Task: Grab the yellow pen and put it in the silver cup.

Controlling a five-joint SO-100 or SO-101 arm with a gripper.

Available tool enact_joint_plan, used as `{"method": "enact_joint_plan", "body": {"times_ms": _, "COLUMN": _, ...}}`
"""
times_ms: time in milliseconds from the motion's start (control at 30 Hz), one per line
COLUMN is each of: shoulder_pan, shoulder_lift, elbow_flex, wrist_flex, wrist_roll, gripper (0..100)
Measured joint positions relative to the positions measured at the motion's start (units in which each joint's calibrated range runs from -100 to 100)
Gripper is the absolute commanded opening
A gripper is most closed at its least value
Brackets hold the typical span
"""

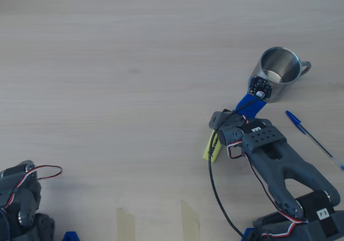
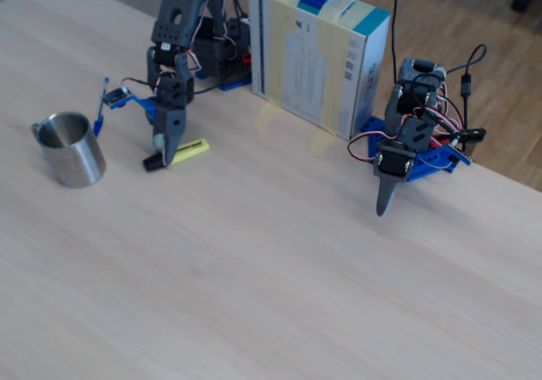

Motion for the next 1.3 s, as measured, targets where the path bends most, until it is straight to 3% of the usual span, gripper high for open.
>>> {"method": "enact_joint_plan", "body": {"times_ms": 667, "shoulder_pan": 0.00, "shoulder_lift": 0.00, "elbow_flex": 0.00, "wrist_flex": 0.00, "wrist_roll": 0.00, "gripper": 23}}
{"method": "enact_joint_plan", "body": {"times_ms": 867, "shoulder_pan": 0.67, "shoulder_lift": 0.00, "elbow_flex": 0.00, "wrist_flex": 0.67, "wrist_roll": 0.00, "gripper": 15}}
{"method": "enact_joint_plan", "body": {"times_ms": 1300, "shoulder_pan": 0.84, "shoulder_lift": 0.00, "elbow_flex": 0.00, "wrist_flex": 1.01, "wrist_roll": 0.00, "gripper": 14}}
